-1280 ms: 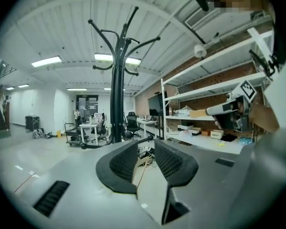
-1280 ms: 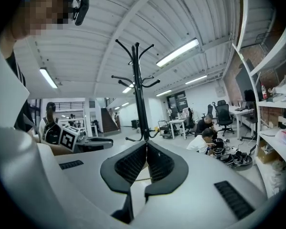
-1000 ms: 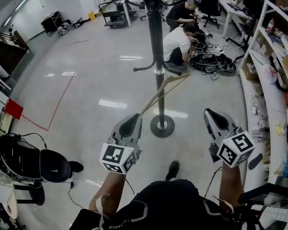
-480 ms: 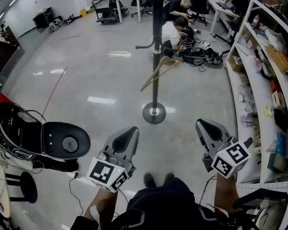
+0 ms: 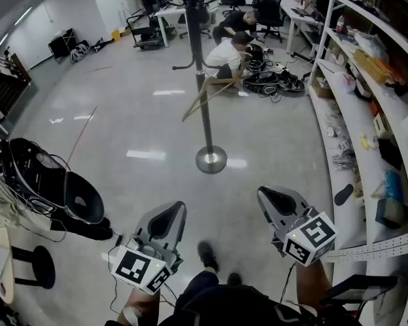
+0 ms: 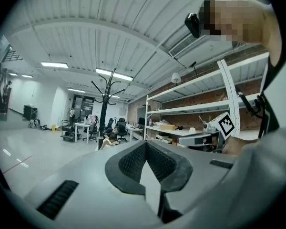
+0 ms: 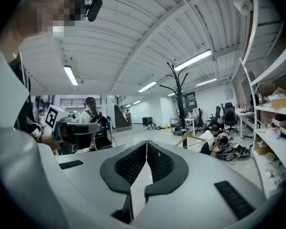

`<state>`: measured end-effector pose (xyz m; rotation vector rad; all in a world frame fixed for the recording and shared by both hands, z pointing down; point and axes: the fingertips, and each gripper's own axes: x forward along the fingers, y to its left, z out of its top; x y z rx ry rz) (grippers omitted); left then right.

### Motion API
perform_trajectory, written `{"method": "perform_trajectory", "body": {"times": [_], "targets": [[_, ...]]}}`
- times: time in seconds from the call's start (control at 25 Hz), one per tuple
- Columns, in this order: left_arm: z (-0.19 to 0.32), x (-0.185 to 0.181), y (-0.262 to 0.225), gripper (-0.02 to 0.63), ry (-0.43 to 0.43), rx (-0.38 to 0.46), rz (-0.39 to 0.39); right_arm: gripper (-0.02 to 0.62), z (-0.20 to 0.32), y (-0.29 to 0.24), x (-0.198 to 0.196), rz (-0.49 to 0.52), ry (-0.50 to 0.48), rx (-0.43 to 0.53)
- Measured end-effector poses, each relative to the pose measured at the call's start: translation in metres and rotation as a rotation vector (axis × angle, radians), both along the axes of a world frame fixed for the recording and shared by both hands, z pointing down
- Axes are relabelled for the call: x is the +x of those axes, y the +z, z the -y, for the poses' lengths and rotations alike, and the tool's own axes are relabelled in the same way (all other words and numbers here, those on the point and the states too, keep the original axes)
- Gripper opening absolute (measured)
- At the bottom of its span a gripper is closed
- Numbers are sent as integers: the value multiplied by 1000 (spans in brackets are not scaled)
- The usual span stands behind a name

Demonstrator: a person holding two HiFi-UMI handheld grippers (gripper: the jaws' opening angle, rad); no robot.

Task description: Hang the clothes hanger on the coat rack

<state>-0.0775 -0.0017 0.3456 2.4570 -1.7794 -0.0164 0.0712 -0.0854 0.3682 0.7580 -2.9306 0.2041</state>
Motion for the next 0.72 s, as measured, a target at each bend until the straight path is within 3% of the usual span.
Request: {"method": "perform_trajectory", "body": {"times": [0.2, 0.36, 0.72], "targets": [[-51, 28, -3, 2, -20, -31, 33, 8, -48, -6, 37, 35, 20, -6], [-97, 37, -2, 2, -23, -34, 117, 8, -89, -11, 52, 38, 96, -3], [-203, 16, 12, 2, 71, -29, 60, 8, -204, -3, 32, 25, 161, 12]]}}
